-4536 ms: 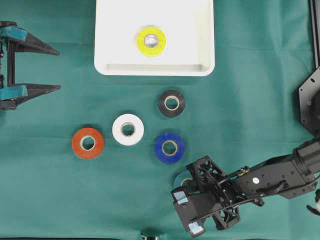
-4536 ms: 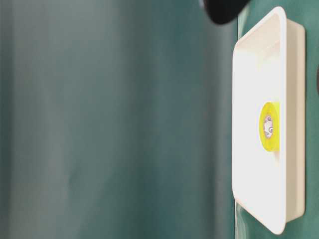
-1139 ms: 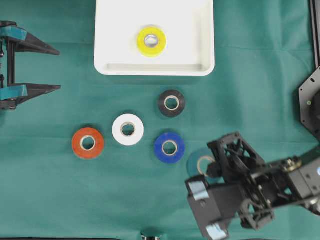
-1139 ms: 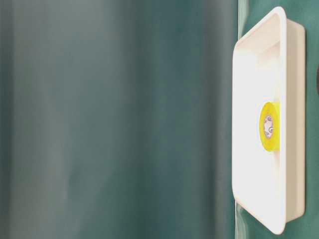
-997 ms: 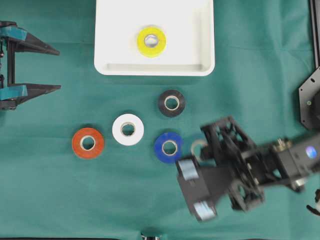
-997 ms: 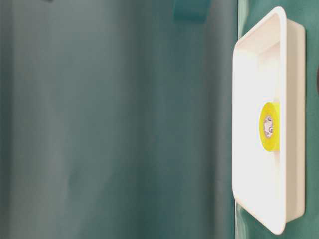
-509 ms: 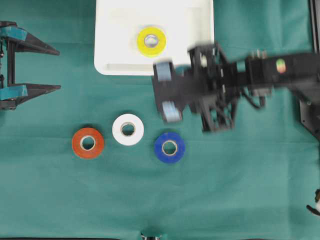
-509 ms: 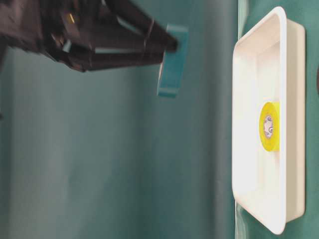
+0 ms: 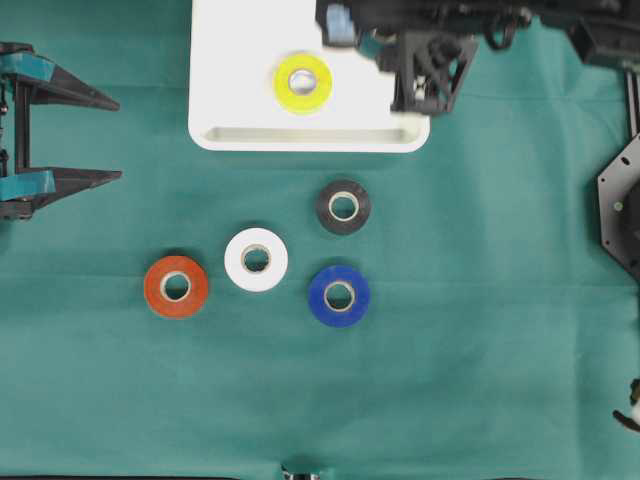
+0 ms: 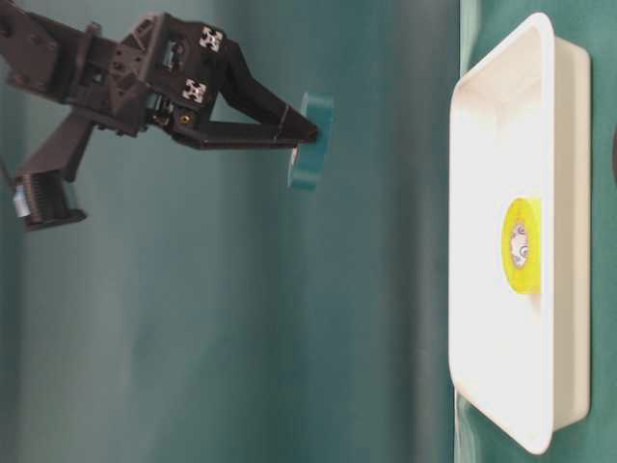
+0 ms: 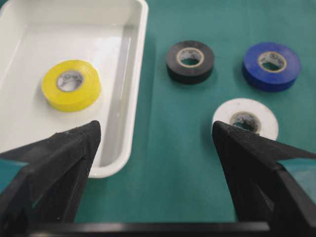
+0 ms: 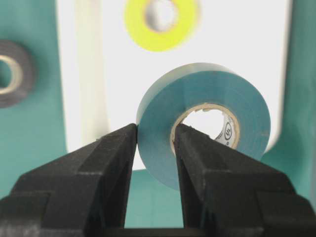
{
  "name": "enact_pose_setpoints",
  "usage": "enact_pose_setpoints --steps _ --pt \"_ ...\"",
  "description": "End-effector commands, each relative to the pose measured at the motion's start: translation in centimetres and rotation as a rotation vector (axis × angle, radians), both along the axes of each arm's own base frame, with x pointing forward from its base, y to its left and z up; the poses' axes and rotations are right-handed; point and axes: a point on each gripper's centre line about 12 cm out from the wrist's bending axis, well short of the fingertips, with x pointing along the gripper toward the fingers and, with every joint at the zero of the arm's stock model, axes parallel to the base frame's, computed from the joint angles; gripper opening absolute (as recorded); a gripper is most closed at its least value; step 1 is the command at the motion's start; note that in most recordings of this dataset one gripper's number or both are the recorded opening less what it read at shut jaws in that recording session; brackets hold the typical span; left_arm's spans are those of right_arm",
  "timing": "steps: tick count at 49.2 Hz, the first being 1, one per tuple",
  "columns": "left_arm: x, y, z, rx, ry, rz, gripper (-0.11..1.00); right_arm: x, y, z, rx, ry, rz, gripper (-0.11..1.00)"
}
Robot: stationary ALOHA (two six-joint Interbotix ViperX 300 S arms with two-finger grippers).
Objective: Pick up the tape from a random location and place it into the white case.
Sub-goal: 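Lower the teal tape into the tray beside the yellow roll, open right gripper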
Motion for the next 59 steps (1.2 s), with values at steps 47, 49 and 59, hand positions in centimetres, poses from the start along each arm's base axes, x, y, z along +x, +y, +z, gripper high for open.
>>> enact_pose_setpoints --steps 47,49,59 --pt "0.2 0.1 0.3 -0.002 -0.006 0.004 0.99 1.4 -1.0 -4.0 0.005 -0.025 -0.006 0.28" --pt "0.2 0.1 0.3 -0.001 -0.006 0.003 0.99 1.6 -1.0 -4.6 0.008 -0.027 -0.005 0.28" --pt "0.2 0.1 0.3 -0.001 -0.006 0.003 0.99 2.2 -1.1 -8.5 0.020 -0.003 0.005 0.28"
